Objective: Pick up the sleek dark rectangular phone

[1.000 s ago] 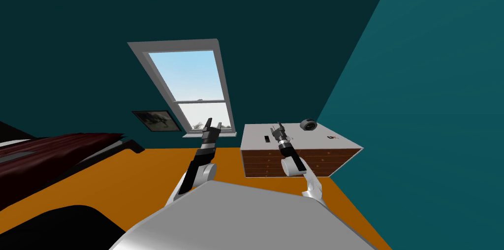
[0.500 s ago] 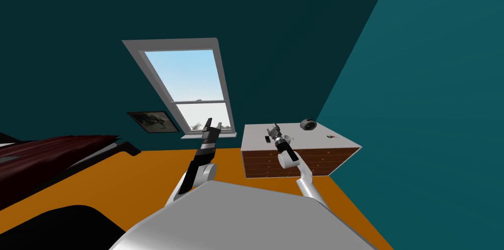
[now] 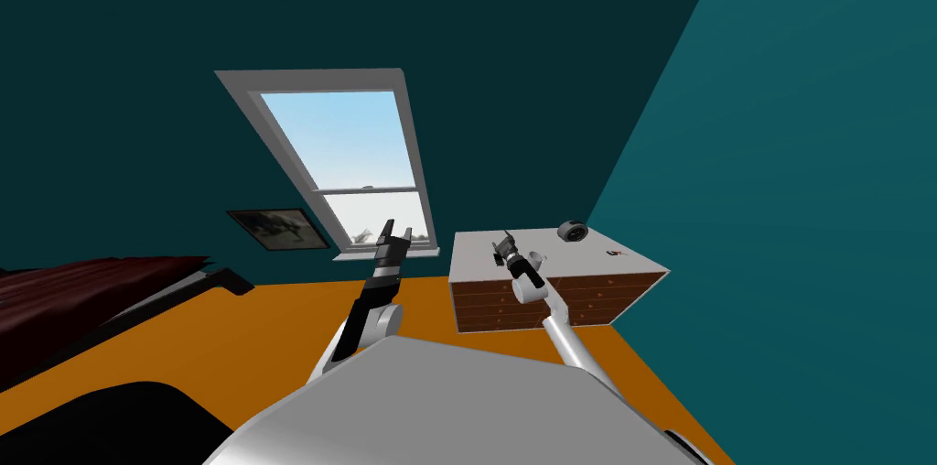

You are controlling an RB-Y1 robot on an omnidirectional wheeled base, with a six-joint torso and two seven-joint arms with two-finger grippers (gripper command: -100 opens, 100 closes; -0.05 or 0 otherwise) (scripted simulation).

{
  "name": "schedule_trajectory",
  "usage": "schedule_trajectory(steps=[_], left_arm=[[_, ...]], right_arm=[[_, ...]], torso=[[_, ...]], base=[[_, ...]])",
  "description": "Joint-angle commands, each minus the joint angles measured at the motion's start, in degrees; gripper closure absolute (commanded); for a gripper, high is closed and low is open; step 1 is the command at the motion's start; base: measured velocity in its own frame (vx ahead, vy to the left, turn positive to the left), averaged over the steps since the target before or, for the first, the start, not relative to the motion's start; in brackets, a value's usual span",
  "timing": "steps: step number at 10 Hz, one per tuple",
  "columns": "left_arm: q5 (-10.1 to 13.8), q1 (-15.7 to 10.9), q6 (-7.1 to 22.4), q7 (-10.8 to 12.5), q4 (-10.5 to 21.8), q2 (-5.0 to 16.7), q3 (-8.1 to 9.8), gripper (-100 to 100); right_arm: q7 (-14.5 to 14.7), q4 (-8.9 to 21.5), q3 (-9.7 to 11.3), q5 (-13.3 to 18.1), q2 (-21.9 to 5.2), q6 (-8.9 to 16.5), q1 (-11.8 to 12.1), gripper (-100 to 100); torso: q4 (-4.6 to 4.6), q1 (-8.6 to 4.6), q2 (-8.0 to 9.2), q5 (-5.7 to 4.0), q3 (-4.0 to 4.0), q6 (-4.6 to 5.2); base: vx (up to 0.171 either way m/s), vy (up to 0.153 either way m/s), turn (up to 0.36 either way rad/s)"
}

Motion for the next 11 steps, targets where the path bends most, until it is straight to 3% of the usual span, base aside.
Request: schedule_trajectory(steps=[1,2,3,4,5,6,7,8,9,10,11], left_arm=[[0.0,0.0,0.0,0.0,0.0,0.0,0.0,0],[0.0,0.0,0.0,0.0,0.0,0.0,0.0,0],[0.0,0.0,0.0,0.0,0.0,0.0,0.0,0],[0.0,0.0,0.0,0.0,0.0,0.0,0.0,0],[0.0,0.0,0.0,0.0,0.0,0.0,0.0,0],[0.0,0.0,0.0,0.0,0.0,0.0,0.0,0],[0.0,0.0,0.0,0.0,0.0,0.0,0.0,0],[0.0,0.0,0.0,0.0,0.0,0.0,0.0,0],[0.0,0.0,0.0,0.0,0.0,0.0,0.0,0],[0.0,0.0,0.0,0.0,0.0,0.0,0.0,0],[0.0,0.0,0.0,0.0,0.0,0.0,0.0,0]], right_arm=[[-2.6,2.9,0.5,-1.3,-0.2,2.7,-2.5,-100],[-2.6,4.0,0.5,-1.3,-0.2,2.7,-2.5,-100],[-4.9,5.6,0.7,-2.6,-0.4,4.9,-4.7,-100],[-4.9,7.2,0.7,-2.6,-0.4,4.9,-4.9,-100],[-7.1,9.2,0.9,-3.9,-0.7,6.9,-7.2,-100],[-7.1,10.8,0.9,-3.9,-0.7,6.9,-7.2,-100],[-9.3,13.3,1.0,-5.1,-1.0,8.9,-9.6,-100],[-9.3,14.6,1.0,-5.1,-1.0,8.9,-9.6,-100],[-11.5,16.2,1.1,-6.4,-1.2,10.7,-11.8,-100],[-11.5,17.8,1.1,-6.4,-1.2,10.7,-11.8,-100],[-13.6,19.6,1.0,-7.7,-1.5,12.5,-14.0,-100]], torso=[[0.0,0.0,0.0,0.0,0.0,0.0],[0.0,0.02,-0.03,0.0,-0.02,0.0],[-0.01,-0.01,-0.03,0.0,-0.02,0.0],[0.0,0.0,-0.03,0.0,-0.01,0.0],[0.0,-0.01,0.0,0.0,0.0,0.0],[0.0,0.0,-0.03,0.0,-0.01,0.0],[-0.01,-0.01,-0.02,0.0,-0.02,0.01],[0.0,0.02,-0.02,0.01,-0.01,0.01],[-0.01,0.03,-0.01,0.01,-0.01,0.0],[0.0,0.04,-0.03,0.01,-0.01,0.01],[-0.01,0.01,-0.01,0.01,-0.01,0.01]], base=[[0.023,0.041,-0.044],[0.024,0.033,-0.027],[0.016,0.039,-0.055],[0.011,0.036,-0.036],[0.019,0.038,-0.053],[0.017,0.037,-0.033],[0.017,0.048,-0.065],[0.015,0.046,-0.041],[0.02,0.049,-0.065],[0.016,0.043,-0.032],[0.017,0.056,-0.073]])
